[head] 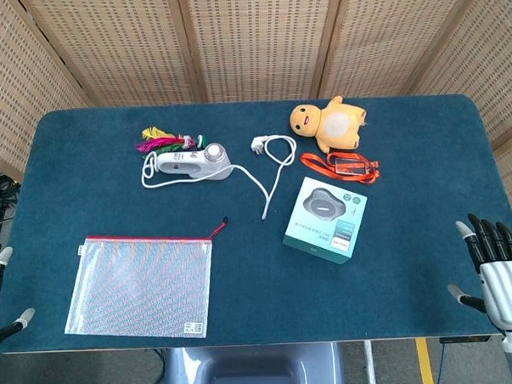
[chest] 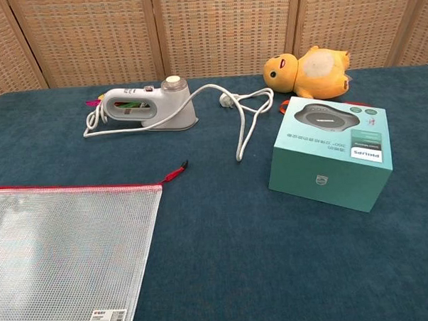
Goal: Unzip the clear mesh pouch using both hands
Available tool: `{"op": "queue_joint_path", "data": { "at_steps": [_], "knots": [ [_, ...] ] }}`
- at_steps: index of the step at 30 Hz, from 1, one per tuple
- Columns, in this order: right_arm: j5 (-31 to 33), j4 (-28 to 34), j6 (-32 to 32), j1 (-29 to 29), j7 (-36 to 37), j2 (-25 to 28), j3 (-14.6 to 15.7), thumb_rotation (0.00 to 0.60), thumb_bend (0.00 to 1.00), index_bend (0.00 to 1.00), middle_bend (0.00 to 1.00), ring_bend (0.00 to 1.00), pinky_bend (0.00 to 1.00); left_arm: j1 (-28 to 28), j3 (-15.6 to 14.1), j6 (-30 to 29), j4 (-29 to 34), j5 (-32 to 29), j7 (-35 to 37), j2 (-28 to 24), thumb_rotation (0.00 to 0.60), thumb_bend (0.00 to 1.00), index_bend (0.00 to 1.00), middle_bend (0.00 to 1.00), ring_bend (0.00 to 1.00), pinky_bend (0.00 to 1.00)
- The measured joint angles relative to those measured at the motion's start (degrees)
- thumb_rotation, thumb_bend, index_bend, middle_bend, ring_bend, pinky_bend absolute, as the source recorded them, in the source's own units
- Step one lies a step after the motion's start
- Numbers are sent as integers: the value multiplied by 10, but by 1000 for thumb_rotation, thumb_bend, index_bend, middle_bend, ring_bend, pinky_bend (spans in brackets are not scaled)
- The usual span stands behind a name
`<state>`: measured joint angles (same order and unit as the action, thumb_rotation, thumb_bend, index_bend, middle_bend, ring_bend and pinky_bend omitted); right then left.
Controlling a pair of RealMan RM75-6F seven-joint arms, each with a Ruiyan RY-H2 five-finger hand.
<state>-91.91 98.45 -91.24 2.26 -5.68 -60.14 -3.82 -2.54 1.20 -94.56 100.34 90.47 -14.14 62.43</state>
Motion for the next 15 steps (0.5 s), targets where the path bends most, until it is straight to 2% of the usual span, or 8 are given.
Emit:
{"op": "queue_joint_path", "data": {
  "at_steps": [7,8,9,10,11,12,13,15],
  "knots": [
    [1,5,-3,-1,10,6,-1,600,0,17,0,0,0,4,4,6,-2,-6,-7,6,600,0,0,0,0,0],
    [1,5,-4,-2,12,7,-1,600,0,17,0,0,0,7,5,11,-3,-7,-9,8,600,0,0,20,24,23],
    [2,5,-5,-2,13,8,-2,600,0,17,0,0,0,11,7,15,-5,-6,-9,10,600,0,0,93,98,93],
    [3,6,-5,-3,15,9,-3,600,0,17,0,0,0,16,9,19,-7,-5,-8,13,600,0,0,272,265,260],
    [4,5,-6,-3,15,9,-3,600,0,17,0,0,0,24,13,22,-11,-1,-6,19,600,0,3,497,474,473],
    [6,5,-6,-3,15,10,-4,600,0,17,0,0,0,30,17,24,-15,2,-5,24,600,0,25,640,602,607],
    [8,5,-5,-2,15,10,-5,600,0,17,0,0,0,39,22,29,-19,5,-4,31,600,0,88,776,722,743],
    [11,5,-2,-2,13,9,-6,600,0,17,0,0,0,52,28,43,-22,6,-4,38,600,0,169,869,811,845]
  ]
}}
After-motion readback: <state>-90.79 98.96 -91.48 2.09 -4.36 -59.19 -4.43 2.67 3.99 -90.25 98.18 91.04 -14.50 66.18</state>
